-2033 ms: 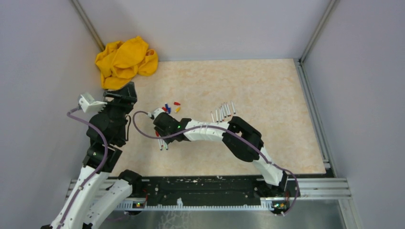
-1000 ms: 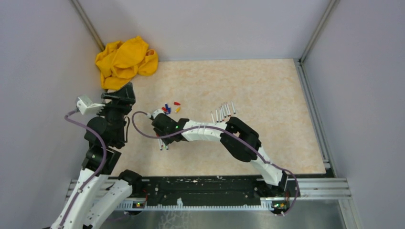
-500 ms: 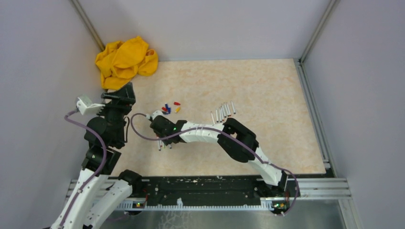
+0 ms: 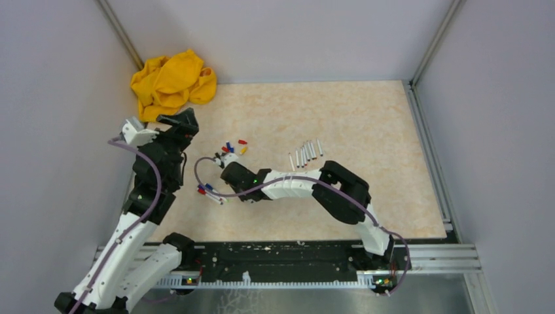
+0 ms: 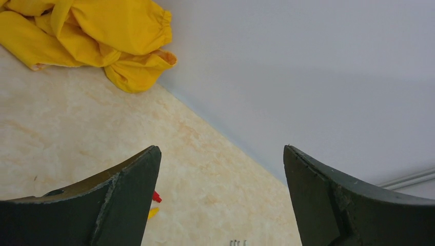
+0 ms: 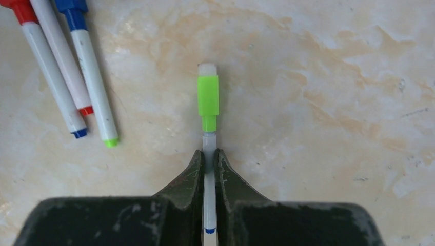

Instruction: Open the pen caps

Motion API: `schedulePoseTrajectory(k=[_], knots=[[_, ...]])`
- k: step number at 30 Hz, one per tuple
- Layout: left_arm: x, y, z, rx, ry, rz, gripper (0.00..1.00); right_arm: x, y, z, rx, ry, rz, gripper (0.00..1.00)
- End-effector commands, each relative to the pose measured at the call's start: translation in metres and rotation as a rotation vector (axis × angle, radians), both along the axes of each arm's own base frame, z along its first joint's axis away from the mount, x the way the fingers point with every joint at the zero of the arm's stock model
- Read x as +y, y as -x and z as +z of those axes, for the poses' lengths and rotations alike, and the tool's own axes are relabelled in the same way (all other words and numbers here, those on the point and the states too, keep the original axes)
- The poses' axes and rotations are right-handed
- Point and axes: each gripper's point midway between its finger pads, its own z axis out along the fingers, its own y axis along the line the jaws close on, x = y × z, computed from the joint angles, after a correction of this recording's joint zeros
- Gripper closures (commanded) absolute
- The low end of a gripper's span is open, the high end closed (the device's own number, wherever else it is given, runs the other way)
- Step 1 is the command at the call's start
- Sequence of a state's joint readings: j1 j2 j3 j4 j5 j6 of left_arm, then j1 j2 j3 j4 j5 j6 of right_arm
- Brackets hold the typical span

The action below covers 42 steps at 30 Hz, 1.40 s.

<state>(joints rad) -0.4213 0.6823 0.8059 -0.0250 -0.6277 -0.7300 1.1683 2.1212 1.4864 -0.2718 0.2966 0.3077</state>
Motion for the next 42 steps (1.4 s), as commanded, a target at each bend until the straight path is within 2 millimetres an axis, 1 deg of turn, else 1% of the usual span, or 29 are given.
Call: schedulePoseTrajectory(k=[1, 3, 8, 11, 15, 17, 18, 21, 25, 32, 37, 39, 42], knots=[[-0.008, -0.012, 0.002, 0.015, -0.025, -0.015, 0.03, -0.035, -0.011, 0.012, 0.013, -0.026, -0.054, 1.00], [-0.016, -0.021, -0.009, 0.048, -0.027, -0.034, 0.02, -0.044, -0.015, 0.023, 0.008, -0.068, -0.063, 1.00], [-0.039, -0.040, -0.038, 0.129, -0.027, -0.108, 0.02, -0.063, -0.030, 0.058, -0.013, -0.204, -0.085, 1.00], [-0.058, -0.052, -0.053, 0.160, -0.007, -0.181, 0.02, -0.069, -0.038, 0.078, -0.020, -0.277, -0.085, 1.00], [-0.089, -0.064, -0.084, 0.236, 0.026, -0.310, 0.04, -0.070, -0.051, 0.100, -0.028, -0.360, -0.072, 1.00], [-0.105, -0.067, -0.099, 0.277, 0.044, -0.383, 0.05, -0.072, -0.056, 0.107, -0.023, -0.383, -0.070, 1.00], [-0.111, -0.068, -0.106, 0.296, 0.051, -0.411, 0.05, -0.069, -0.060, 0.115, -0.038, -0.413, -0.064, 1.00], [-0.127, -0.071, -0.129, 0.355, 0.080, -0.492, 0.06, -0.067, -0.069, 0.130, -0.056, -0.460, -0.059, 1.00], [-0.144, -0.066, -0.153, 0.410, 0.134, -0.603, 0.08, -0.066, -0.077, 0.144, -0.063, -0.509, -0.045, 1.00], [-0.167, -0.058, -0.187, 0.500, 0.199, -0.738, 0.13, -0.072, -0.086, 0.158, -0.083, -0.551, -0.045, 1.00], [-0.183, -0.056, -0.202, 0.539, 0.250, -0.823, 0.21, -0.072, -0.089, 0.163, -0.089, -0.567, -0.043, 1.00], [-0.187, -0.056, -0.209, 0.560, 0.266, -0.841, 0.24, -0.072, -0.089, 0.165, -0.089, -0.572, -0.041, 1.00], [-0.190, -0.057, -0.213, 0.562, 0.285, -0.849, 0.28, -0.074, -0.090, 0.164, -0.086, -0.573, -0.043, 1.00]])
